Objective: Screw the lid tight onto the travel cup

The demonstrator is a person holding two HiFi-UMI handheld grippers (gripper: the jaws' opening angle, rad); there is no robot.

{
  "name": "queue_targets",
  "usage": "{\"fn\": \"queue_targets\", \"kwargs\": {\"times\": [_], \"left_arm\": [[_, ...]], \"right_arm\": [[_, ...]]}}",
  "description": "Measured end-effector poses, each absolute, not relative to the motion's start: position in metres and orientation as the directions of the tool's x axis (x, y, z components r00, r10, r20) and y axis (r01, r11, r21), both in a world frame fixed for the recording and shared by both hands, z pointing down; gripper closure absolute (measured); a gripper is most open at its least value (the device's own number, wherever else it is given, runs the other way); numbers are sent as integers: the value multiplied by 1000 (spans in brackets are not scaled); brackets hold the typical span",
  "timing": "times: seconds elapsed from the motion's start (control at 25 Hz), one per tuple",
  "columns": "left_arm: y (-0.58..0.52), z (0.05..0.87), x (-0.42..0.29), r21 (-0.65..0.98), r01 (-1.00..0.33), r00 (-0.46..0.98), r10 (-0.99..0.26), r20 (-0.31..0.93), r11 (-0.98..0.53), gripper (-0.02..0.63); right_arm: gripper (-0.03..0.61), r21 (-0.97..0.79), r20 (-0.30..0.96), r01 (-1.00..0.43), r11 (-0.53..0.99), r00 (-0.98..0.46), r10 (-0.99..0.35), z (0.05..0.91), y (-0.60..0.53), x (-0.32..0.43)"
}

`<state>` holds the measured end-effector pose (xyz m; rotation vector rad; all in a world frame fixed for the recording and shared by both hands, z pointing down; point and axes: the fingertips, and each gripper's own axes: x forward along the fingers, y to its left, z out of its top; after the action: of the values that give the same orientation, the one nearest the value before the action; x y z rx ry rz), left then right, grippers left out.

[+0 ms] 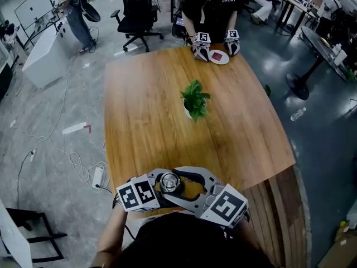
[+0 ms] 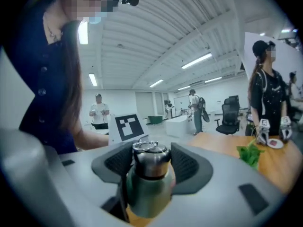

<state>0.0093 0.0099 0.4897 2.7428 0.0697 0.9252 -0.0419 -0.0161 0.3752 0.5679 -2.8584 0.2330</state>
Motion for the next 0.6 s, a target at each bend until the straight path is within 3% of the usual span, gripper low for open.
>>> {"fn": "queue_targets", "kwargs": {"times": [0.24, 0.4, 0.48, 0.6], "left_arm": [[-29, 488, 8, 217, -322, 794, -139, 592, -921, 227], [-46, 493, 1, 122, -468, 711, -291, 640, -875, 227], [-39, 493, 1, 149, -412, 746, -240, 621, -899, 227], [-13, 481, 4, 246, -181, 845, -23, 535, -952, 227]], "right_arm": [[316, 13, 235, -633, 774, -751, -617, 373, -41, -40], [316, -6, 215, -683, 730, -714, -666, 374, -48, -38], [316, -33, 208, -628, 777, -765, -609, 372, -41, -42], [314, -124, 188, -477, 870, -873, -451, 366, -26, -45]]}}
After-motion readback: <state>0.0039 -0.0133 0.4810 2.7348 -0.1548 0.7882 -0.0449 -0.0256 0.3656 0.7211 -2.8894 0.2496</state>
